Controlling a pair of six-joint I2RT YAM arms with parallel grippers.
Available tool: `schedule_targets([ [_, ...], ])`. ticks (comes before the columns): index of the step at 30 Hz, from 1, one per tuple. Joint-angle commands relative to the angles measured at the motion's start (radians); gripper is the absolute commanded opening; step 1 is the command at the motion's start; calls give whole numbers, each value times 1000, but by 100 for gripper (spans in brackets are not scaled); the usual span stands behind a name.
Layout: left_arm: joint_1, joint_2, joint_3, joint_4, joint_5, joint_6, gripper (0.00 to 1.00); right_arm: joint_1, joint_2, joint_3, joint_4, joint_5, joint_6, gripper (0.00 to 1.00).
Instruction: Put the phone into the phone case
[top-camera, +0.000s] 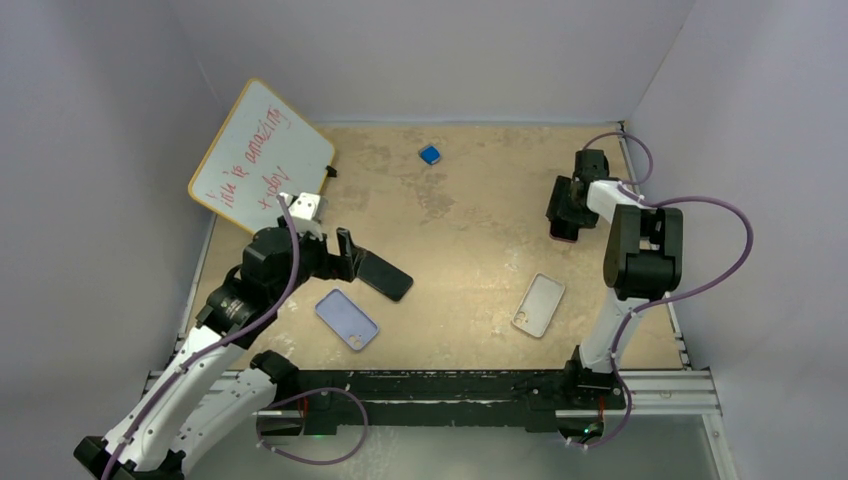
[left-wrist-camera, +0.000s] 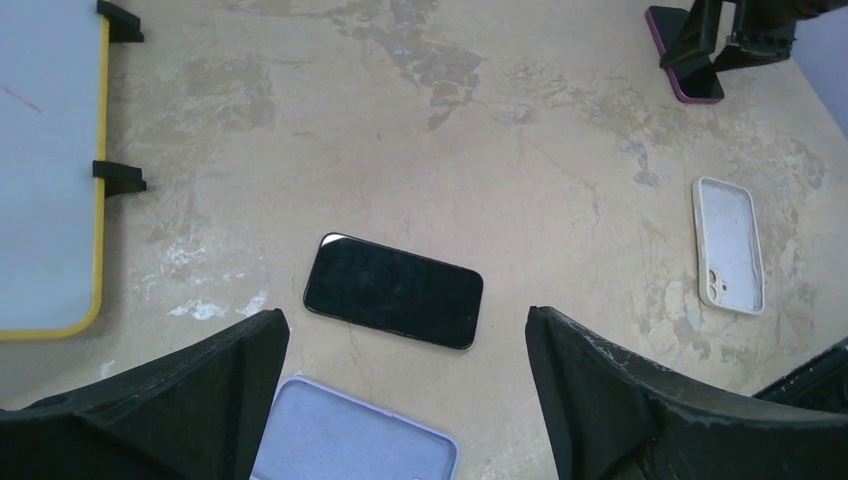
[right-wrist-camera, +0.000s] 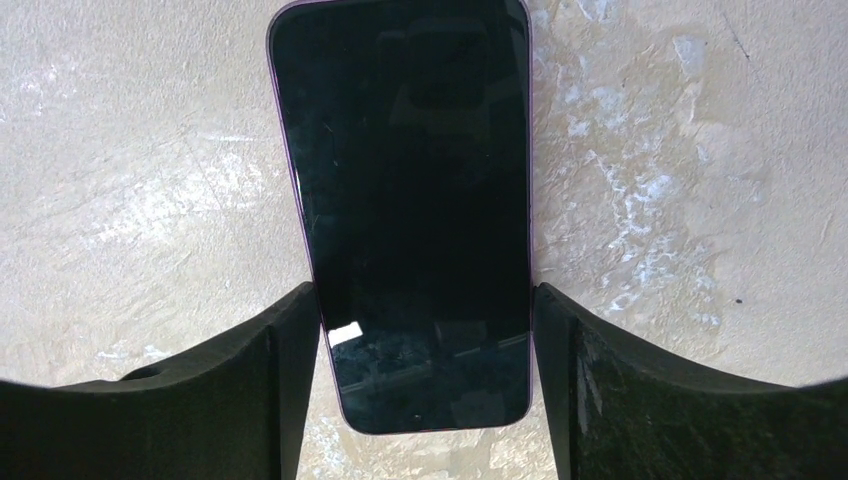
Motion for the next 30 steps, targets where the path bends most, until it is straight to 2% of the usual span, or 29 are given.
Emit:
schedule_targets([
  [1, -1, 30, -4, -42, -139, -135, 93, 21, 4, 6, -9, 15, 31, 68],
  [3, -2, 60, 4, -114, -222, -276, 92, 39, -13, 0, -18, 26, 38, 66],
  [5, -1, 97, 22, -246, -335, -494, 89, 59, -30, -10, -28, 40, 46, 64],
  [7, -2, 130, 35, -344, -380, -604, 86, 77, -50, -27, -32, 32, 65, 62],
  [12, -2, 175, 33, -472, -385, -740, 78, 163, -109, -86, -23, 20, 103, 58],
  [20, -2, 194, -97, -489, -333, -877, 70, 313, -197, -175, -8, 14, 151, 54],
  [30, -1, 296, -213, -370, -255, -888, 63, 461, -299, -272, 12, 11, 209, 50],
])
